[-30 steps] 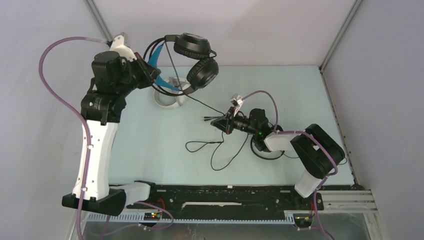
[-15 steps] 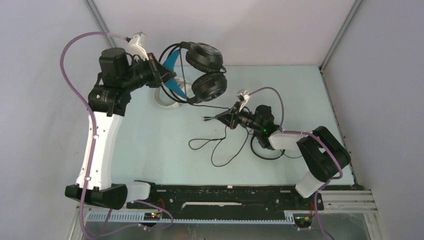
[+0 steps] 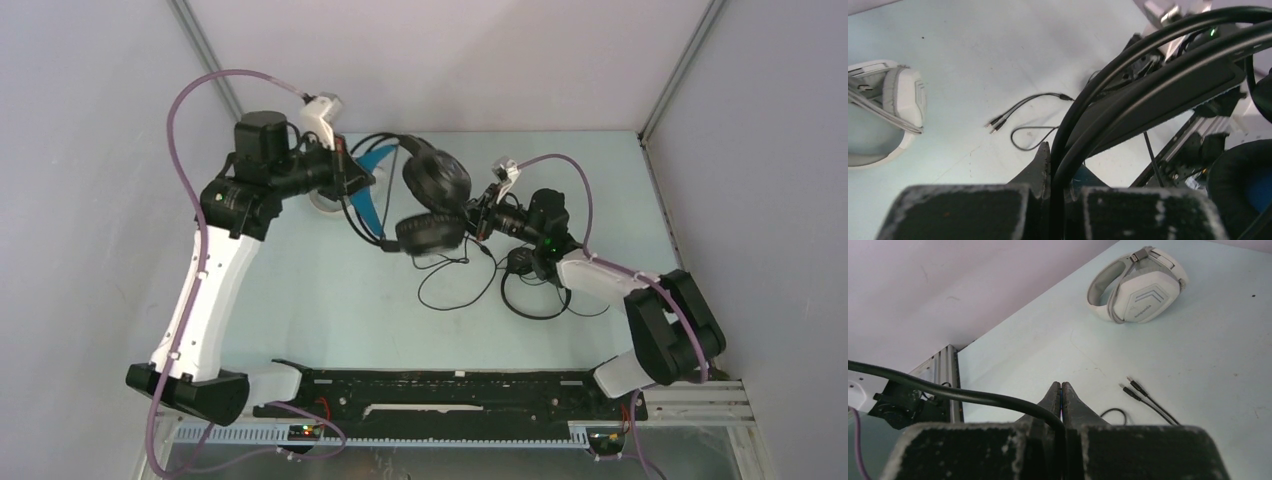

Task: Wrap the headphones
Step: Wrap the headphones cable around the headphones.

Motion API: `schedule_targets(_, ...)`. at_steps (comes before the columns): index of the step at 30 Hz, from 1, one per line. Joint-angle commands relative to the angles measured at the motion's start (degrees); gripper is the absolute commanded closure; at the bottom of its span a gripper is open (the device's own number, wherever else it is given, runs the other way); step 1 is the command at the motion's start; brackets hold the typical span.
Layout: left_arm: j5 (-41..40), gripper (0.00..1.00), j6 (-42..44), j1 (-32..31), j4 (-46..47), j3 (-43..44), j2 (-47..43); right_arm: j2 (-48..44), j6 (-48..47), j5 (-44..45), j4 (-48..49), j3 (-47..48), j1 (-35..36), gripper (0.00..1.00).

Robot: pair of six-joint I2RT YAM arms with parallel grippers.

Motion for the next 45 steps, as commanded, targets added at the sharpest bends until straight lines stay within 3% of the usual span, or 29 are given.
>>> schedule_targets(1,-1.54,1.00,8.41,-3.75,-2.03,-2.38,-2.88,-6.33,-0.68,-1.58,-7.04,1.94,-1.79,1.00)
schedule_targets(5,-6.00,1.00,18.10,-6.06,-1.22,-5.09,-3.58,-9.78,-1.64,-5.44,-18.13,5.30,-2.92,1.00)
schedule_targets(8,-16.43,1.00,29.19,-11.25,-1.70,-5.51,-3.25,-12.76,-4.28,-9.29,-28.59,8.59,-3.08,1.00)
schedule_targets(15,-29.10,1.00,47.81,-19.08,-0.18,-9.07,-2.54,-17.47,-8.40,-14.19,-48.93,15.17,-4.31,1.00)
schedule_targets(20,-38.37,1.00,58.54,-22.03,4.16,-14.08,-2.77,-16.79,-6.87,-15.59,-54.66,17.67,-5.09,1.00)
schedule_targets(27,-42.38,1.00,64.93,-23.78,10.57,-16.78,-4.75,-16.61,3.13,-23.01,-49.77,18.03,-6.65,1.00)
schedule_targets(34,-46.72,1.00,71.19,-24.12,15.45,-19.36,-4.26,-16.24,17.91,-27.52,-37.54,17.97,-7.10,0.96)
schedule_targets(45,-47.20,1.00,69.55,-24.40,21.04,-21.42,-4.34,-15.41,28.55,-29.20,-26.35,17.99,-7.10,0.92)
